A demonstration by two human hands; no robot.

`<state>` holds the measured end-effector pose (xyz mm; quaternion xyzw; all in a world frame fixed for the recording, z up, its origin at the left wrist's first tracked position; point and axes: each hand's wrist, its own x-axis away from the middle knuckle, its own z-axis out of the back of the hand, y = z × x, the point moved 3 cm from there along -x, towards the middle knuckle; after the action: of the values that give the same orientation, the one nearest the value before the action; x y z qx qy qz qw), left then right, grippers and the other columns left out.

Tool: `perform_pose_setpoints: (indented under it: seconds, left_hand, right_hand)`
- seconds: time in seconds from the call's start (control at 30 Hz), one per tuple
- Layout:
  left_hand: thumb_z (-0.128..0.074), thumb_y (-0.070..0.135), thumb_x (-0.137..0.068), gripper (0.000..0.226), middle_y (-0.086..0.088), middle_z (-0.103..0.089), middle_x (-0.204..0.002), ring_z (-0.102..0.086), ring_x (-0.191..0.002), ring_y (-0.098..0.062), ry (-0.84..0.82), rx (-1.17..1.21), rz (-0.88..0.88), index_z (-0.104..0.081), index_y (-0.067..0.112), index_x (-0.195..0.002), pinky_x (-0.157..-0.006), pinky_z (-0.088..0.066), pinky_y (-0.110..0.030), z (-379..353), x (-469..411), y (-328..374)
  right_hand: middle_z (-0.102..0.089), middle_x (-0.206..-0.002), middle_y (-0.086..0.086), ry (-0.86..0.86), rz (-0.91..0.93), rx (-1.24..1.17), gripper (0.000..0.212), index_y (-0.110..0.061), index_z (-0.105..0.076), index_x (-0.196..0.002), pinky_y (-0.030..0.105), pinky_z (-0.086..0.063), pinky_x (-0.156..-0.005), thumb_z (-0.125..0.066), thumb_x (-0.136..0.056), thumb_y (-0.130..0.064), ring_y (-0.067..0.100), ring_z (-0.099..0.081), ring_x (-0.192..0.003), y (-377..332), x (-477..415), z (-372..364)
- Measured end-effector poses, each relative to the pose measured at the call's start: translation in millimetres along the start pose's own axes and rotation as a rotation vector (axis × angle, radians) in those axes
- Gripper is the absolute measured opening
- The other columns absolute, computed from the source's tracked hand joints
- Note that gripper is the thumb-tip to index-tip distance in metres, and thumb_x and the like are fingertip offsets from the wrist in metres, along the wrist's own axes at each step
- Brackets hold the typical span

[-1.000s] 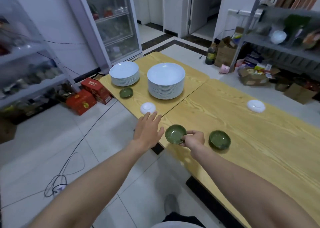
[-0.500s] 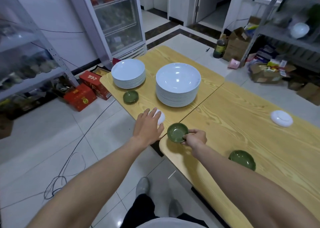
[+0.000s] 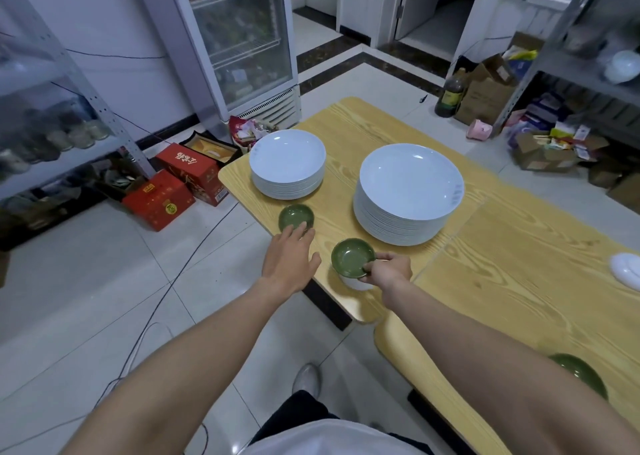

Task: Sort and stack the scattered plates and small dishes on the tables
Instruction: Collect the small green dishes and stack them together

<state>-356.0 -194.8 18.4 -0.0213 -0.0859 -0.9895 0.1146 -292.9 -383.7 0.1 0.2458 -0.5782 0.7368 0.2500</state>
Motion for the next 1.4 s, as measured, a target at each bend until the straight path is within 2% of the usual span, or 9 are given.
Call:
perform_pose_setpoints:
  seconds: [0.3, 0.4, 0.57, 0.73, 0.93, 1.07, 1.17, 1.3, 1.4]
  left_hand:
    - [-0.054, 0.029, -0.094, 0.049, -0.013, -0.049, -0.143, -0.042, -0.129, -0.031, 0.006, 0.2, 0.069, -0.049, 0.01, -0.139, -0.1, -0.04, -0.04, -11.9, -42.0, -50.0]
    - [-0.057, 0.024, -0.094, 0.042, -0.012, -0.056, -0.126, -0.047, -0.121, -0.031, 0.016, 0.357, 0.185, -0.055, 0.008, -0.133, -0.094, -0.048, -0.041, -19.2, -56.5, -62.8]
    - [-0.058, 0.019, -0.095, 0.041, -0.014, -0.047, -0.126, -0.051, -0.114, -0.03, -0.041, 0.54, 0.37, -0.052, 0.01, -0.135, -0.088, -0.039, -0.027, -36.3, -81.4, -79.3]
    - [-0.06, 0.015, -0.096, 0.046, -0.015, -0.049, -0.128, -0.053, -0.115, -0.031, -0.054, 0.618, 0.449, -0.048, 0.011, -0.14, -0.095, -0.043, -0.036, -54.3, -100.0, -86.8]
    - [-0.054, -0.001, -0.095, 0.043, -0.014, -0.054, -0.127, -0.053, -0.117, -0.029, 0.023, 0.729, 0.514, -0.053, 0.01, -0.136, -0.099, -0.042, -0.03, -68.2, -109.2, -86.3]
    - [-0.052, -0.008, -0.092, 0.044, -0.012, -0.055, -0.129, -0.058, -0.113, -0.033, 0.035, 0.86, 0.586, -0.059, 0.01, -0.132, -0.09, -0.056, -0.048, -71.8, -108.6, -86.7]
    - [-0.054, -0.009, -0.09, 0.043, -0.011, -0.056, -0.129, -0.061, -0.108, -0.035, 0.046, 0.884, 0.588, -0.061, 0.01, -0.128, -0.086, -0.057, -0.049, -69.2, -101.6, -84.7]
    - [-0.057, -0.008, -0.09, 0.039, -0.012, -0.058, -0.127, -0.062, -0.109, -0.034, 0.057, 0.919, 0.588, -0.064, 0.009, -0.125, -0.085, -0.058, -0.049, -60.5, -86.2, -74.9]
    - [-0.058, -0.007, -0.09, 0.038, -0.011, -0.058, -0.129, -0.063, -0.108, -0.034, 0.068, 0.946, 0.579, -0.065, 0.009, -0.124, -0.086, -0.058, -0.048, -52.4, -69.8, -60.0]
  right_hand:
    - [-0.062, -0.115, 0.019, 0.038, -0.019, -0.054, 0.032, -0.004, -0.064, -0.109, 0.025, -0.056, -0.047, -0.064, -0.083, 0.015, 0.028, -0.067, -0.073, -29.5, -7.6, -50.5]
    - [-0.063, -0.113, 0.018, 0.042, -0.026, -0.057, 0.029, -0.007, -0.062, -0.106, 0.023, -0.056, -0.049, -0.065, -0.085, 0.012, 0.025, -0.068, -0.064, -35.1, -14.1, -60.5]
    - [-0.064, -0.117, 0.02, 0.048, -0.043, -0.09, 0.031, -0.003, -0.062, -0.112, 0.027, -0.057, -0.057, -0.064, -0.085, 0.012, 0.03, -0.069, -0.07, -41.7, -29.3, -70.6]
    - [-0.065, -0.115, 0.022, 0.054, -0.037, -0.121, 0.028, -0.003, -0.062, -0.108, 0.027, -0.053, -0.053, -0.063, -0.085, 0.013, 0.032, -0.066, -0.075, -47.3, -42.1, -75.9]
    - [-0.063, -0.118, 0.023, 0.075, -0.071, -0.126, 0.03, 0.0, -0.062, -0.112, 0.026, -0.056, -0.053, -0.064, -0.085, 0.014, 0.037, -0.069, -0.095, -42.1, -55.0, -81.4]
    - [-0.064, -0.116, 0.021, 0.091, -0.087, -0.111, 0.027, -0.003, -0.063, -0.106, 0.035, -0.061, -0.069, -0.065, -0.084, 0.013, 0.034, -0.071, -0.085, -35.8, -58.4, -79.0]
    - [-0.064, -0.115, 0.019, 0.098, -0.088, -0.107, 0.033, -0.001, -0.063, -0.114, 0.037, -0.062, -0.072, -0.065, -0.084, 0.013, 0.029, -0.07, -0.071, -32.9, -52.6, -73.5]
    - [-0.066, -0.11, 0.017, 0.116, -0.072, -0.122, 0.026, -0.005, -0.065, -0.102, 0.028, -0.059, -0.059, -0.066, -0.084, 0.013, 0.027, -0.07, -0.075, -33.0, -38.1, -60.3]
    - [-0.067, -0.106, 0.017, 0.125, -0.064, -0.138, 0.024, -0.006, -0.064, -0.099, 0.036, -0.062, -0.07, -0.067, -0.083, 0.012, 0.028, -0.071, -0.07, -30.3, -26.6, -43.3]
